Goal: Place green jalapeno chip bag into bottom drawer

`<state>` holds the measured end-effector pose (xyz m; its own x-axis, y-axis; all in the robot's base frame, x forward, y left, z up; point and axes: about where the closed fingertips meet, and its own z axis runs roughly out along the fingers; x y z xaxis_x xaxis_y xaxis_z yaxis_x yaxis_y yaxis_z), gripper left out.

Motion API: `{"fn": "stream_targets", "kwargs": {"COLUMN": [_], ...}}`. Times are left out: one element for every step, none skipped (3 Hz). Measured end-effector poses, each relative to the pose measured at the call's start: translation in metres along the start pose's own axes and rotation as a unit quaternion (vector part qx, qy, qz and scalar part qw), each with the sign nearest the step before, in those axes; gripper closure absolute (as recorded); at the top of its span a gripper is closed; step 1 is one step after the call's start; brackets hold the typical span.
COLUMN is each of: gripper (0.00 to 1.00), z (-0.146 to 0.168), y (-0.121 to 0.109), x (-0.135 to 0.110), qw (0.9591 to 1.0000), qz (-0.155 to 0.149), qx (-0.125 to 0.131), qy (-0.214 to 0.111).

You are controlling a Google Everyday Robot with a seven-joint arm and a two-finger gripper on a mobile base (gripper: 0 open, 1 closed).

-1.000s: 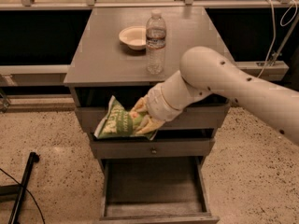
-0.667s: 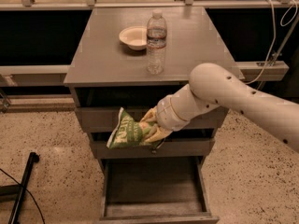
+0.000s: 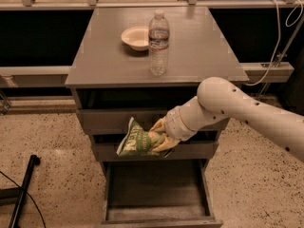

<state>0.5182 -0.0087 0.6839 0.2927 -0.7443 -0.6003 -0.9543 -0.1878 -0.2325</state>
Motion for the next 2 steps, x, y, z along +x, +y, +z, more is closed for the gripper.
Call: {"fn": "stream_targets", "kwargs": {"gripper": [1.00,1.00], "z": [0.000,0.012], "y": [0.000,0.004], "x": [0.000,0.024], "qw": [1.0000,0.9998], "qz": [0.000,-0.014], "qx": [0.000,0.011], "qy": [0.000,-0.009]}}
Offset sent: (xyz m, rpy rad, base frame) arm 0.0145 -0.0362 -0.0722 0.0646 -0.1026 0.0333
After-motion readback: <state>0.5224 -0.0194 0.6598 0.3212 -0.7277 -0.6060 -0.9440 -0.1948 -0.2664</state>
